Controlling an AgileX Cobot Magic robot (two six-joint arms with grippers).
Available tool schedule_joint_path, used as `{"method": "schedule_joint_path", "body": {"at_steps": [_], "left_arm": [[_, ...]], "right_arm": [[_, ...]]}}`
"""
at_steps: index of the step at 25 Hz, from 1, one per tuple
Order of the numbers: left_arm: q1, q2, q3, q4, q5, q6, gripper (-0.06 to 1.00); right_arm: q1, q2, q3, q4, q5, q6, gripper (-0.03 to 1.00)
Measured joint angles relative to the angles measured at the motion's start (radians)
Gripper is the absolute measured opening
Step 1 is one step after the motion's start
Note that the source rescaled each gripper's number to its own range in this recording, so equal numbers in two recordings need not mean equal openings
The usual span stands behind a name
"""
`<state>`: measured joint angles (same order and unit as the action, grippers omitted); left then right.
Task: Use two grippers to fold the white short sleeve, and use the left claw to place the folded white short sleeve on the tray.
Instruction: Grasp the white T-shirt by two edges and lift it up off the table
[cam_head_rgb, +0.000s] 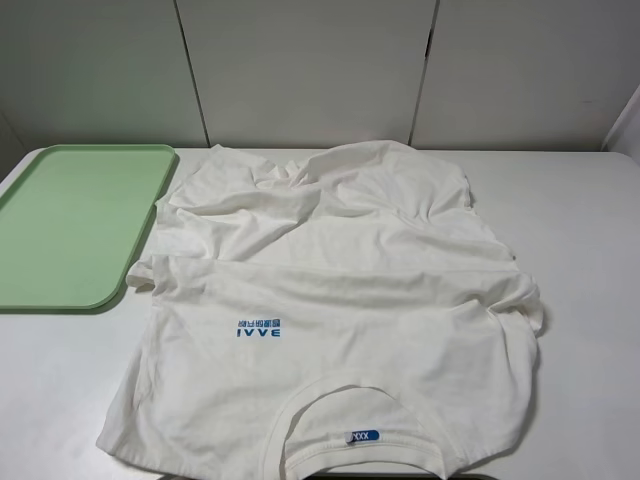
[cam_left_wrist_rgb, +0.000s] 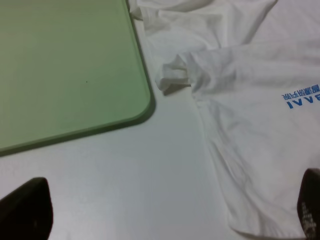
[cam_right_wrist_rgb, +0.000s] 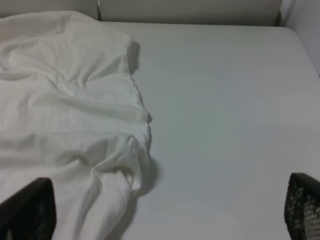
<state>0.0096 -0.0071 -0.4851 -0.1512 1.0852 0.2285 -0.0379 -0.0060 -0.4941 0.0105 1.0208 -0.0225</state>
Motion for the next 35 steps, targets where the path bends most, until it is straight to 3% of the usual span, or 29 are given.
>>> {"method": "schedule_joint_path", "body": {"at_steps": [19,28,35], "left_arm": [[0.0,0.019,-0.015,0.0,0.001,-0.019,0.97],[-0.007,0.409,-0.213,0.001,-0.008,0.026,0.96],[-0.144,0.674,-0.277,0.008,-0.084,0.118,0.96]], "right_arm": [[0.0,0.034,-0.002,0.0,-0.001,0.0,1.0],[0.0,0.363,-0.13,0.09,-0.076,-0.082,1.0],[0.052,0.622,-0.248,0.183,-0.157,-0.236,1.0]]}}
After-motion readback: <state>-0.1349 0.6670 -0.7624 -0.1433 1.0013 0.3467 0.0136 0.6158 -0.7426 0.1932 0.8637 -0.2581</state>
